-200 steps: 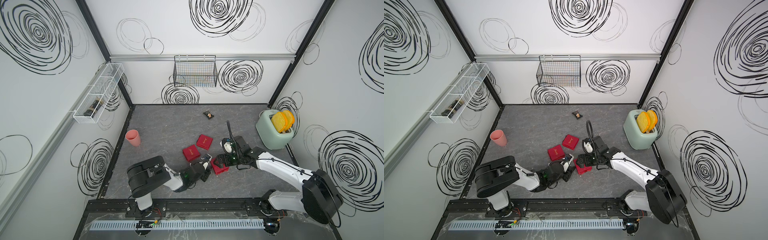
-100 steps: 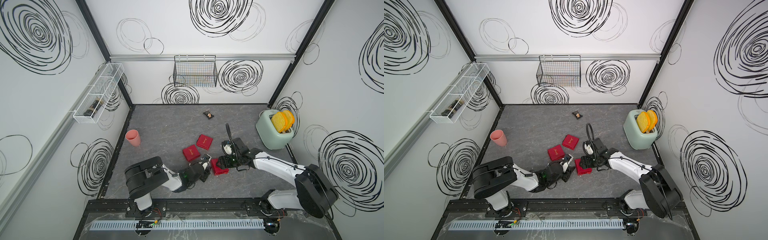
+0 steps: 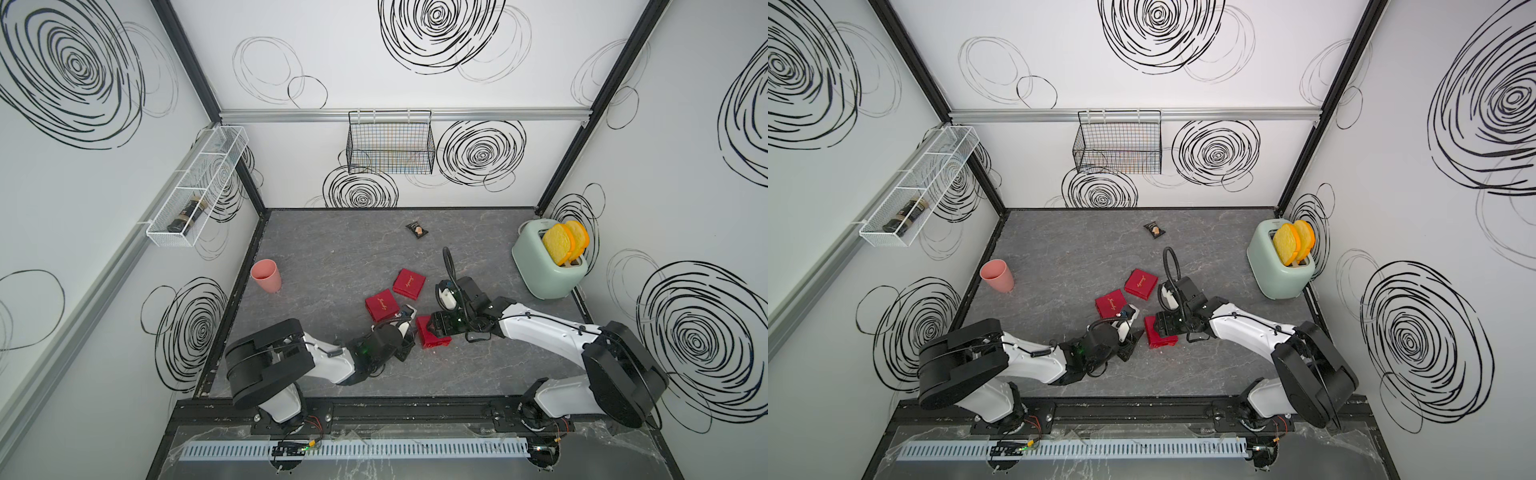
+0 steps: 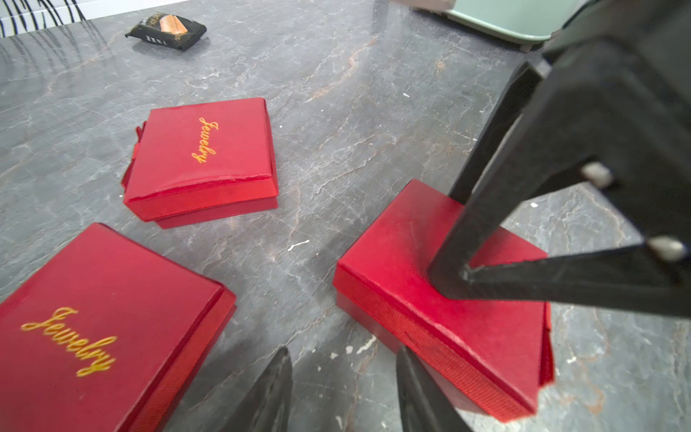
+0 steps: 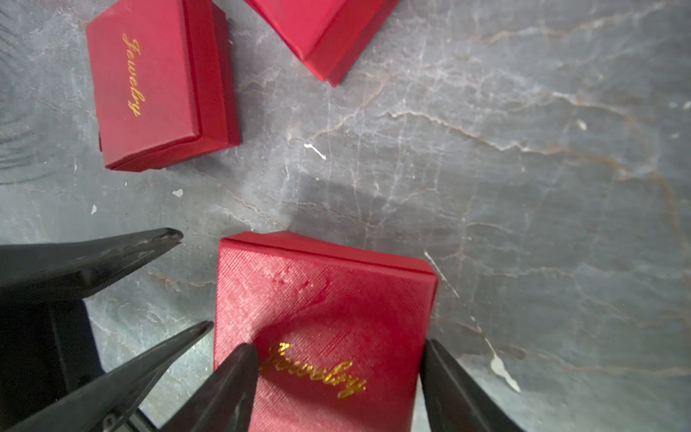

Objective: Take the necklace out of the lift-off lid jewelry box
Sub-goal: Close the lid on the jewelry box.

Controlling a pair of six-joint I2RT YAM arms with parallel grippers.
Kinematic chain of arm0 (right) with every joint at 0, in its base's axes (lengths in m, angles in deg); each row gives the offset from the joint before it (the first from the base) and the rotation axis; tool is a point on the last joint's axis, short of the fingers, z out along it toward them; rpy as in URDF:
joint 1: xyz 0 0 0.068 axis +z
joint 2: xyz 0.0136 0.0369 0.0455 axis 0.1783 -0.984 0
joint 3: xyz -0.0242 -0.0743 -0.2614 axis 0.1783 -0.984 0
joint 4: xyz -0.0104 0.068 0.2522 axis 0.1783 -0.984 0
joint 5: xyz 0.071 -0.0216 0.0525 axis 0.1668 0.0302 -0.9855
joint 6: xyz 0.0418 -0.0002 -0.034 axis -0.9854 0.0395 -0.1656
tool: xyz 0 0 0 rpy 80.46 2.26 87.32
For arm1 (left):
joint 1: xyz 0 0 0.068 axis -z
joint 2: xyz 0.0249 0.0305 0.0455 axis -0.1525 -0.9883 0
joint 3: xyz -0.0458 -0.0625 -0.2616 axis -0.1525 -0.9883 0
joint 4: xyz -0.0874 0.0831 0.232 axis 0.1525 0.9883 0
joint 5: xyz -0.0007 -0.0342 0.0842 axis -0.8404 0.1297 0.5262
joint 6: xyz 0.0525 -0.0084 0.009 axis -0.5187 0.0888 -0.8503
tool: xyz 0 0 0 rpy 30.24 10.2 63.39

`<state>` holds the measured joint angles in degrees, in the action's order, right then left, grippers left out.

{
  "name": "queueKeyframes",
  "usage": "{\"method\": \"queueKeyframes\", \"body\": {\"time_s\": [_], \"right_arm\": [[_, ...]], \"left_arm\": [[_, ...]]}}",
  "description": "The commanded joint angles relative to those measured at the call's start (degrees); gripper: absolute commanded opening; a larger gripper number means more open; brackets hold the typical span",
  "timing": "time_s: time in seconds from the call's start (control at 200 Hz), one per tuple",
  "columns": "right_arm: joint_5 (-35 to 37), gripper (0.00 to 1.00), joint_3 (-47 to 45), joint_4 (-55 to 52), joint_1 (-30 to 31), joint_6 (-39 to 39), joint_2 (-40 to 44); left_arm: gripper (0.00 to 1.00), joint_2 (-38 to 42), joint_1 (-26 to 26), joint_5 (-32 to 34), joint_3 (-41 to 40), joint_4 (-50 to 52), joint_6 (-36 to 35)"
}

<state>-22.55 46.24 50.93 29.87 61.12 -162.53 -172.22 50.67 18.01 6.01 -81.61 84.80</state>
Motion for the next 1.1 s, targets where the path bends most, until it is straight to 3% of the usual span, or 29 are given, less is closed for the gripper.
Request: {"method": "queueKeyframes", "body": {"time_s": [0.0, 0.365, 0.63, 1.096], "right_arm": [[8.0, 0.72, -0.6, -5.6, 1.5, -0.3, -3.8], [-2.6, 0.71, -3.8, -0.1, -0.3, -2.2, 5.1], [-10.9, 0.71, -7.6, 3.7, -4.8, -1.9, 9.3], [-11.7, 0.64, -10.0, 4.8, -5.5, -0.8, 11.0]], "left_arm": [[0.49, 1.6, -0.7, 0.7, -0.4, 0.5, -0.3], [0.63, 7.4, -3.2, -8.0, 3.5, 13.1, 5.2], [0.79, 10.2, -6.6, -17.7, 4.6, 14.9, 11.1], [0.8, 8.4, -5.5, -22.5, 4.4, 11.2, 17.1]]}}
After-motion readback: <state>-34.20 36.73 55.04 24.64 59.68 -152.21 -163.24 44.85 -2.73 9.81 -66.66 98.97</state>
